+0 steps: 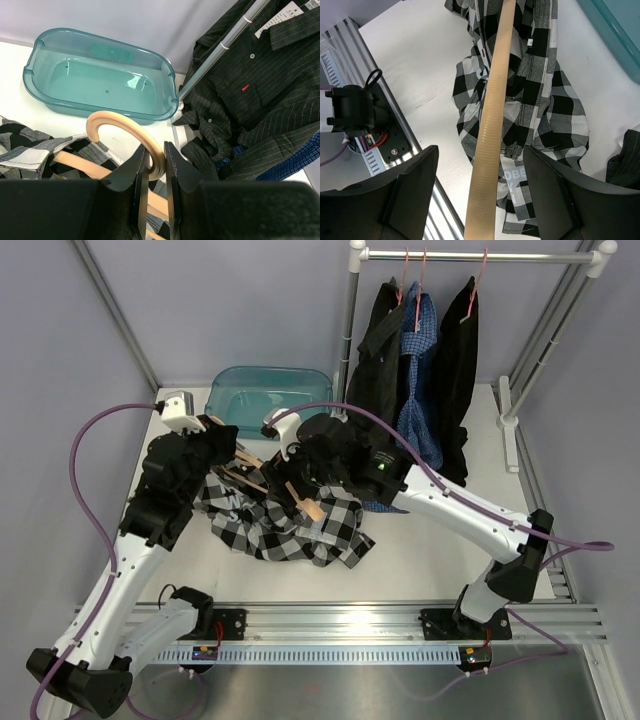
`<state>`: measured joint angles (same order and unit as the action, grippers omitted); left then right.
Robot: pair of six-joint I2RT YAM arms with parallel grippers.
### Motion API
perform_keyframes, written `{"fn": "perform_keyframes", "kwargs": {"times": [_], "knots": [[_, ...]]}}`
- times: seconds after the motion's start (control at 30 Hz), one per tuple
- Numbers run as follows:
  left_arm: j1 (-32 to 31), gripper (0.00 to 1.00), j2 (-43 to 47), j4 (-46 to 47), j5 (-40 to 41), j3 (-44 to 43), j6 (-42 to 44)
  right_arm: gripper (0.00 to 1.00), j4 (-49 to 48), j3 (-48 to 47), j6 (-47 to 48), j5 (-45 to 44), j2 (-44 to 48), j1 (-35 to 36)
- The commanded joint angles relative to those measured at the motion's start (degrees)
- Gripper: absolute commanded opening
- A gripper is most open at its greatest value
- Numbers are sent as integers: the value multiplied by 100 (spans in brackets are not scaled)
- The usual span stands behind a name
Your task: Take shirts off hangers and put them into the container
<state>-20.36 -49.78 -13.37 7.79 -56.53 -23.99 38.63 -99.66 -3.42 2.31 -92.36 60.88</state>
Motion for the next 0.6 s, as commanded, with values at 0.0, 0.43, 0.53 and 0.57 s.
{"fn": "perform_keyframes", "kwargs": {"times": [0.0, 0.43, 0.53, 0.57], "knots": [[-21, 0, 74, 379, 100, -147, 8, 75, -14, -335, 8, -195, -230, 82], [-29, 0, 170, 396, 196, -130, 35, 15, -119, -414, -211, -977, -450, 213], [-29, 0, 188, 396, 118, -139, 52, 0, -180, -292, -264, -1100, -336, 214], [-29, 3, 179, 405, 82, -139, 52, 0, -207, -239, -273, -1127, -301, 214]]}}
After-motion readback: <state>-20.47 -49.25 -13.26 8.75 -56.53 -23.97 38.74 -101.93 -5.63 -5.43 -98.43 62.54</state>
